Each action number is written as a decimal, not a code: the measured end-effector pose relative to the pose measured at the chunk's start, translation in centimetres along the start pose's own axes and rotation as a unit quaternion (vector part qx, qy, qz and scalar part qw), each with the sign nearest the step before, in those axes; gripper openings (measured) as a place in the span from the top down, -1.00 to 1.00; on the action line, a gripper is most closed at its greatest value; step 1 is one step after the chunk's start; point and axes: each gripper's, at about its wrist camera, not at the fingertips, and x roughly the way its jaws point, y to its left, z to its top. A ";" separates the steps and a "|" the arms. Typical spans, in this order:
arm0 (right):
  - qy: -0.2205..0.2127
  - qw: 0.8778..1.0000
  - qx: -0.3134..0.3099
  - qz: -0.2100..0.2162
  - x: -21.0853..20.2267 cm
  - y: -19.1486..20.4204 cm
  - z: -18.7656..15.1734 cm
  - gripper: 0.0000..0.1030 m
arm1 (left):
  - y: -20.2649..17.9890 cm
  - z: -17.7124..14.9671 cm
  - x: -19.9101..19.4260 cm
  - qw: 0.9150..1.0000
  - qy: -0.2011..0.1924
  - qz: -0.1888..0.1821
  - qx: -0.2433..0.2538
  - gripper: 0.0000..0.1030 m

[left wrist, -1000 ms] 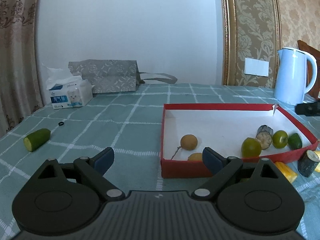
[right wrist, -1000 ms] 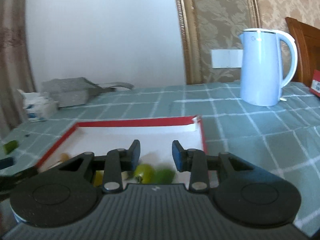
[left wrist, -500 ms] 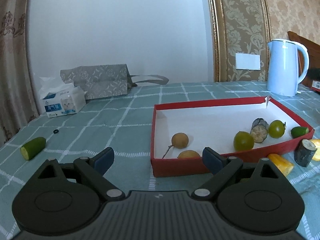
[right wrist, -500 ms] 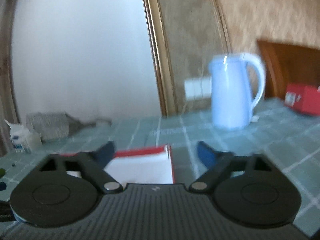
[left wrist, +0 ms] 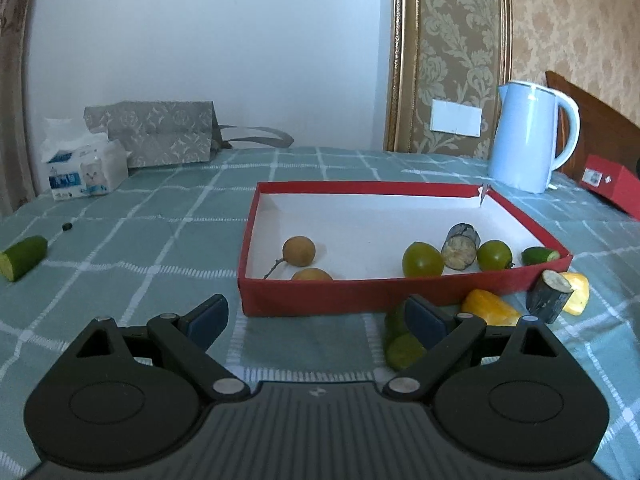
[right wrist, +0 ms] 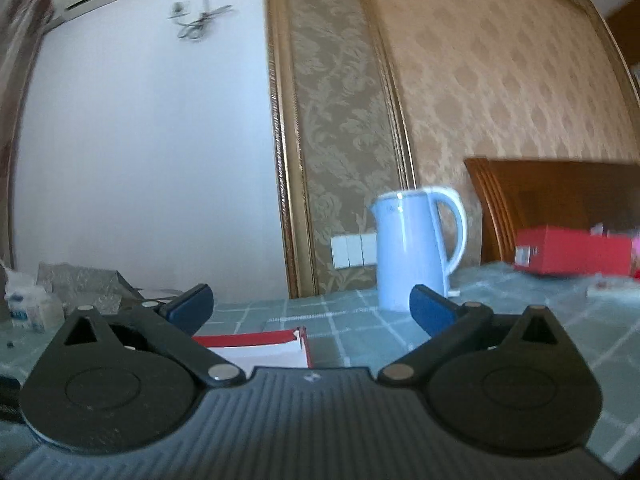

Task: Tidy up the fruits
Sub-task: 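Open the right gripper over the tray to drop the cucumber chunk, then grasp another green cucumber chunk with the left gripper while the right gripper rises away, then grasp a yellow mango chunk with the right gripper while the left gripper holds the cucumber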

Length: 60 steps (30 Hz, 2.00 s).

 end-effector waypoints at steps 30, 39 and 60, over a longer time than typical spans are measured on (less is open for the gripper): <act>0.006 0.999 -0.046 0.004 -0.5 1.7 -0.5 -1.00 | -3.1 0.3 4.1 0.996 0.084 -0.008 0.036 -0.65; 0.013 0.998 -0.055 0.003 -0.3 2.0 -0.6 -1.00 | -4.1 0.0 3.4 0.994 0.069 -0.048 0.064 0.31; 0.213 0.953 -0.090 0.195 2.7 7.2 -2.6 -0.62 | 0.7 -0.2 1.6 0.999 0.045 -0.018 -0.025 0.37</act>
